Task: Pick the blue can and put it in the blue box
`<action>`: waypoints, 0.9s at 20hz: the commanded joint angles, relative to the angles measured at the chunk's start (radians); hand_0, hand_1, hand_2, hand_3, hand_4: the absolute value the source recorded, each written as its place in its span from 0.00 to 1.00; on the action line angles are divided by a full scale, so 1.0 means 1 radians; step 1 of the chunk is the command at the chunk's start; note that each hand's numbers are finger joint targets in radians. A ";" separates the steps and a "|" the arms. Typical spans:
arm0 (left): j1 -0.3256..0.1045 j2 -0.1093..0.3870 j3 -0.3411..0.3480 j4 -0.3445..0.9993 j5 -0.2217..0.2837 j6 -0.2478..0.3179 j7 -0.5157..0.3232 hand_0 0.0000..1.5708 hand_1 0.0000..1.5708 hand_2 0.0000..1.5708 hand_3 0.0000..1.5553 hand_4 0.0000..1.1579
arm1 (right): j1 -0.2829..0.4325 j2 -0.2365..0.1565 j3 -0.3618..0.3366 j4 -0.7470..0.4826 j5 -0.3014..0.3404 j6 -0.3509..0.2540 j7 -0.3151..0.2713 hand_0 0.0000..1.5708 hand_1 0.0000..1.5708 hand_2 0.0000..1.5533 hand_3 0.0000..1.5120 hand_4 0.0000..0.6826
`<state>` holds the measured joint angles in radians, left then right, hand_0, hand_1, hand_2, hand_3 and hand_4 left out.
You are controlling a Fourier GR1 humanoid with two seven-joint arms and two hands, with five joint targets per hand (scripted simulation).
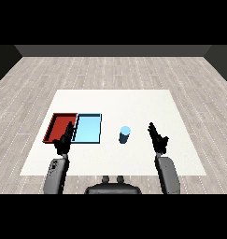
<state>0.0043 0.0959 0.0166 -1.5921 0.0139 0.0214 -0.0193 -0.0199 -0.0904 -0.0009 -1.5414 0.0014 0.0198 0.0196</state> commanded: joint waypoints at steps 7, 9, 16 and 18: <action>-0.049 -0.072 0.008 -0.069 0.048 -0.025 -0.203 0.00 0.00 0.00 0.00 0.00 | -0.102 0.085 -0.005 -0.088 -0.082 0.025 -0.141 0.00 0.00 0.00 0.00 0.00; -0.004 -0.084 0.010 -0.089 0.066 -0.047 -0.295 0.00 0.00 0.00 0.00 0.00 | -0.048 0.085 -0.016 -0.074 -0.119 0.065 -0.211 0.00 0.00 0.00 0.00 0.00; 0.054 -0.071 0.020 -0.029 0.100 -0.128 -0.432 0.00 0.00 0.00 0.00 0.00 | -0.046 0.058 -0.037 0.038 -0.120 0.136 -0.357 0.00 0.00 0.00 0.00 0.00; -0.009 -0.062 0.047 0.019 0.106 -0.119 -0.424 0.00 0.00 0.00 0.00 0.00 | 0.013 0.080 0.002 -0.129 -0.123 0.098 -0.248 0.00 0.00 0.00 0.00 0.00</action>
<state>0.0000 0.0309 0.0468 -1.5963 0.1037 -0.0816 -0.3948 -0.0623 -0.0409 -0.0392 -1.5697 -0.1270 0.1354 -0.2480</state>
